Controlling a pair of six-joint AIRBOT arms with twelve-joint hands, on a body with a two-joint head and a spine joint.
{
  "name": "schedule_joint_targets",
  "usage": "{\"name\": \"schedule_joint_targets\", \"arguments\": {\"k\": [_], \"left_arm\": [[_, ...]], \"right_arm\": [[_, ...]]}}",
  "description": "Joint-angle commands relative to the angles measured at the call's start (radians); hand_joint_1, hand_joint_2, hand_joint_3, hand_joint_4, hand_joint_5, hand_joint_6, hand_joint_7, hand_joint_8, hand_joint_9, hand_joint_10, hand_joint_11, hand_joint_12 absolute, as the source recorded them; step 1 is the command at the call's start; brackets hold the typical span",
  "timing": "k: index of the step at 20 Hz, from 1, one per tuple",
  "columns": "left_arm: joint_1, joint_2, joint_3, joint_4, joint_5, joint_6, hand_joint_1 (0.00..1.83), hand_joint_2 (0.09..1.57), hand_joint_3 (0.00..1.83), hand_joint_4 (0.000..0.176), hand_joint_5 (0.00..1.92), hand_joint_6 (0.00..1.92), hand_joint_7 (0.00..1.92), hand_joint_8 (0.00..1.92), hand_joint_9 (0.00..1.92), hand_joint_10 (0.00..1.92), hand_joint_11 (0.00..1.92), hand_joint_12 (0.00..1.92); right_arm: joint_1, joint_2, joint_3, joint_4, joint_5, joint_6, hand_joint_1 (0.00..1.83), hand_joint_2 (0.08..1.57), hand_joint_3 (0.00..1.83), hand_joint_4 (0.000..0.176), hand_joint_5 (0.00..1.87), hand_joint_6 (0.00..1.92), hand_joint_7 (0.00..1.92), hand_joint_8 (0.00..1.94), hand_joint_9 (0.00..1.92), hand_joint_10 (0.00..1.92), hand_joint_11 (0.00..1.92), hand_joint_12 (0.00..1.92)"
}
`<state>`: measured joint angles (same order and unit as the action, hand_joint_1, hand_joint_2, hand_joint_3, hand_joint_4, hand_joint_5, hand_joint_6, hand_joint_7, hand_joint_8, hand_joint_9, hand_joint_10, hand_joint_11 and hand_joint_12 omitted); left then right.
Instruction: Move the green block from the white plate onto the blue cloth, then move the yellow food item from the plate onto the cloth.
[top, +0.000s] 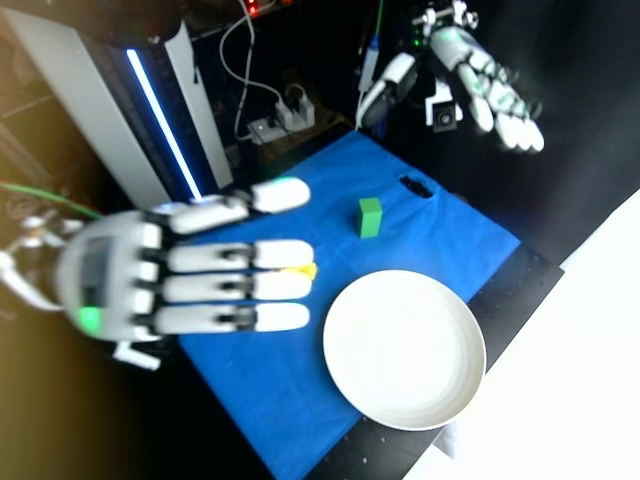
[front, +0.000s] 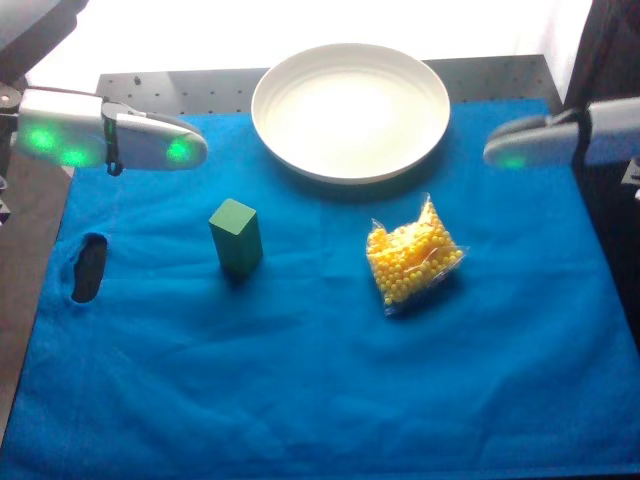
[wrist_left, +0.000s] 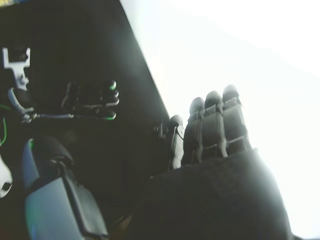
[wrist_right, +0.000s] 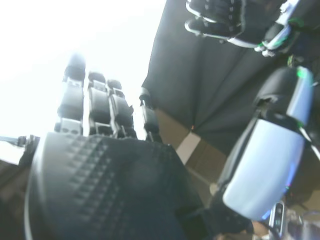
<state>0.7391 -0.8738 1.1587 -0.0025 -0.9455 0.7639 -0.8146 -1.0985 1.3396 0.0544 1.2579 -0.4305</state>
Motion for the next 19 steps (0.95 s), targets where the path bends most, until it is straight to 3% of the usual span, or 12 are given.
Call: {"name": "schedule_joint_targets", "arguments": {"k": [1,3,5,7,9,10,11,12,14,16,18,19], "left_arm": [[-0.016,0.007,-0.002,-0.019,-0.141,-0.003,0.46,0.71,0.0,0.115,0.0,0.0,0.07,0.01,0.04,0.01,0.0,0.0],[-0.017,0.017,-0.012,-0.016,-0.17,-0.003,0.47,0.69,0.0,0.169,0.0,0.0,0.07,0.01,0.02,0.0,0.0,0.0],[-0.017,0.036,-0.032,-0.016,-0.212,-0.003,0.44,0.72,0.01,0.176,0.0,0.0,0.07,0.0,0.0,0.0,0.0,0.0],[-0.019,0.06,-0.057,-0.006,-0.247,0.0,0.48,0.76,0.02,0.162,0.0,0.0,0.07,0.0,0.0,0.0,0.0,0.0],[-0.02,0.084,-0.08,0.0,-0.281,0.01,0.49,0.73,0.0,0.169,0.02,0.01,0.12,0.02,0.01,0.0,0.0,0.0],[-0.02,0.094,-0.092,0.0,-0.301,0.024,0.45,0.75,0.01,0.143,0.0,0.0,0.12,0.02,0.0,0.0,0.0,0.0],[-0.02,0.106,-0.107,-0.001,-0.34,0.045,0.42,0.75,0.01,0.138,0.01,0.0,0.11,0.01,0.0,0.0,0.0,0.0],[-0.02,0.114,-0.117,-0.001,-0.363,0.054,0.42,0.77,0.02,0.142,0.03,0.01,0.09,0.0,0.0,0.0,0.0,0.0],[-0.019,0.139,-0.143,-0.001,-0.408,0.067,0.47,0.78,0.01,0.12,0.05,0.01,0.1,0.01,0.04,0.02,0.0,0.0],[-0.018,0.141,-0.148,-0.001,-0.44,0.072,0.43,0.81,0.02,0.121,0.05,0.01,0.1,0.0,0.03,0.01,0.0,0.0],[-0.01,0.136,-0.148,-0.003,-0.479,0.083,0.41,0.83,0.02,0.123,0.05,0.01,0.12,0.01,0.03,0.0,0.0,0.0],[-0.008,0.135,-0.149,-0.003,-0.492,0.086,0.37,0.82,0.01,0.101,0.05,0.01,0.13,0.01,0.05,0.01,0.0,0.0]], "right_arm": [[0.008,0.004,-0.001,0.021,0.132,0.005,0.88,0.68,0.01,0.176,0.0,0.0,0.08,0.0,0.15,0.01,0.0,0.5],[0.008,0.007,-0.002,0.032,0.154,0.005,0.89,0.7,0.0,0.176,0.0,0.0,0.05,0.01,0.1,0.02,0.0,0.29],[0.008,0.014,-0.01,0.041,0.184,0.005,0.85,0.72,0.0,0.176,0.0,0.0,0.08,0.0,0.1,0.01,0.0,0.07],[0.008,0.042,-0.034,0.057,0.225,0.005,0.85,0.8,0.01,0.176,0.0,0.0,0.04,0.0,0.07,0.0,0.04,0.02],[0.008,0.053,-0.049,0.069,0.259,0.005,0.87,0.77,0.0,0.176,0.0,0.0,0.04,0.0,0.1,0.01,0.12,0.06],[0.008,0.06,-0.058,0.075,0.275,0.005,0.88,0.75,0.02,0.176,0.0,0.0,0.04,0.0,0.11,0.01,0.06,0.29],[0.008,0.076,-0.074,0.085,0.301,0.005,0.89,0.73,0.0,0.176,0.0,0.0,0.02,0.01,0.09,0.0,0.01,0.46],[0.008,0.088,-0.088,0.089,0.317,0.005,0.9,0.71,0.0,0.176,0.0,0.0,0.01,0.0,0.03,0.01,0.0,0.31],[0.008,0.113,-0.123,0.1,0.356,0.005,0.85,0.65,0.0,0.176,0.0,0.0,0.05,0.01,0.03,0.01,0.0,0.22],[0.008,0.134,-0.152,0.11,0.378,0.005,0.78,0.62,0.0,0.176,0.0,0.0,0.1,0.0,0.08,0.0,0.0,0.38],[-0.019,0.138,-0.169,0.142,0.417,0.005,0.67,0.65,0.0,0.176,0.0,0.0,0.04,0.0,0.04,0.0,0.0,0.35],[-0.038,0.139,-0.174,0.161,0.443,0.005,0.65,0.68,0.01,0.176,0.0,0.0,0.01,0.0,0.01,0.0,0.0,0.33]]}}
